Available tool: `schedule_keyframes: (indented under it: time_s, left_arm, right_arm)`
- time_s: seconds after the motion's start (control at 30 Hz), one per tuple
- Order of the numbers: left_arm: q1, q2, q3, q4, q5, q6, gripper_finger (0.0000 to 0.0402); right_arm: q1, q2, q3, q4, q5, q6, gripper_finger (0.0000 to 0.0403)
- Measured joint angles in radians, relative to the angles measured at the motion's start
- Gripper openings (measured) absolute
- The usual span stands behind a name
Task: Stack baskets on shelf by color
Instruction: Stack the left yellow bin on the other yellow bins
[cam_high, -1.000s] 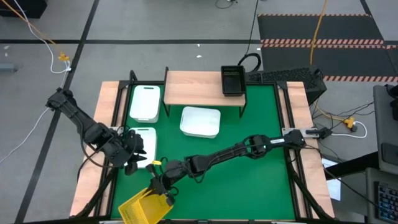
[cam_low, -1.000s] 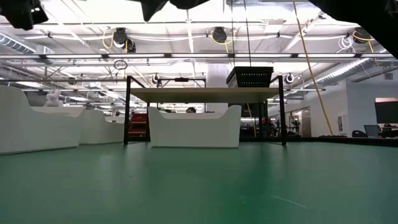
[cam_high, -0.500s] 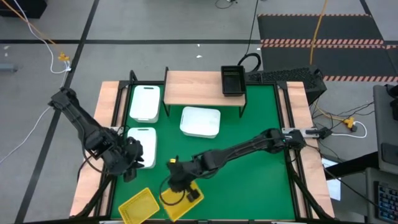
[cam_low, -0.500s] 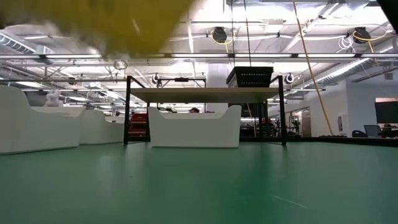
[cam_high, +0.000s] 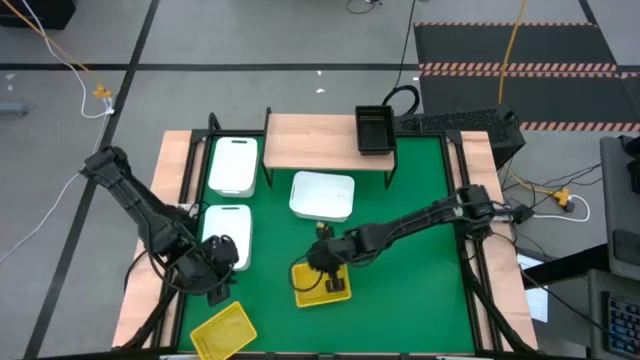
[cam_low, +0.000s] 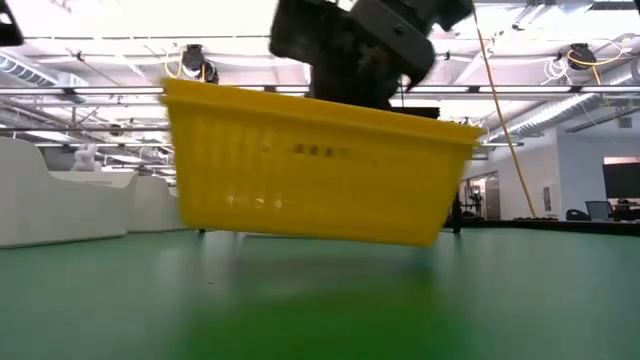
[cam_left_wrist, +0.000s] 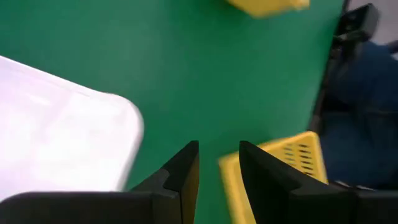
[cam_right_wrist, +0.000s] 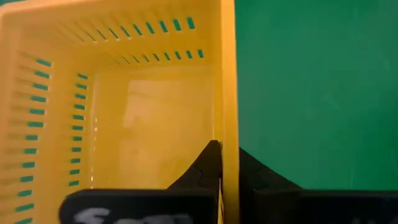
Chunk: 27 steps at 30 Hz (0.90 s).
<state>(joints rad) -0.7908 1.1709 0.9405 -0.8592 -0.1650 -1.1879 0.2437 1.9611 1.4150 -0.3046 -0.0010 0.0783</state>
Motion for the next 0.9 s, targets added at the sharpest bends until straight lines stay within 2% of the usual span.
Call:
schedule_keyframes:
  time_s: [0.13, 0.33, 0.47, 0.57, 0.67, 0.9]
  left_arm:
    - [-0.026, 0.044, 0.0, 0.085, 0.105, -0.092, 0.0117]
    - [-0.079, 0.1, 0.0, 0.114, 0.211, -0.282, 0.0117]
    - [-0.122, 0.155, 0.0, 0.173, 0.245, -0.413, 0.0117]
    - [-0.142, 0.213, 0.0, 0.253, 0.249, -0.439, 0.0117]
    - [-0.147, 0.269, 0.0, 0.286, 0.25, -0.445, 0.0117]
    - [-0.136, 0.352, -0.001, 0.145, 0.39, -0.507, 0.0117]
  right_arm:
    - [-0.01, -0.056, -0.088, 0.102, -0.004, 0.013, 0.0032]
    - [-0.01, -0.141, -0.195, 0.227, 0.007, 0.025, 0.0124]
    - [-0.007, -0.223, -0.277, 0.282, 0.111, 0.064, 0.017]
    - [-0.006, -0.303, -0.354, 0.316, 0.197, 0.085, 0.018]
    - [-0.006, -0.397, -0.441, 0.353, 0.238, 0.119, 0.0178]
    - [-0.006, -0.584, -0.651, 0.521, 0.237, 0.198, 0.0163]
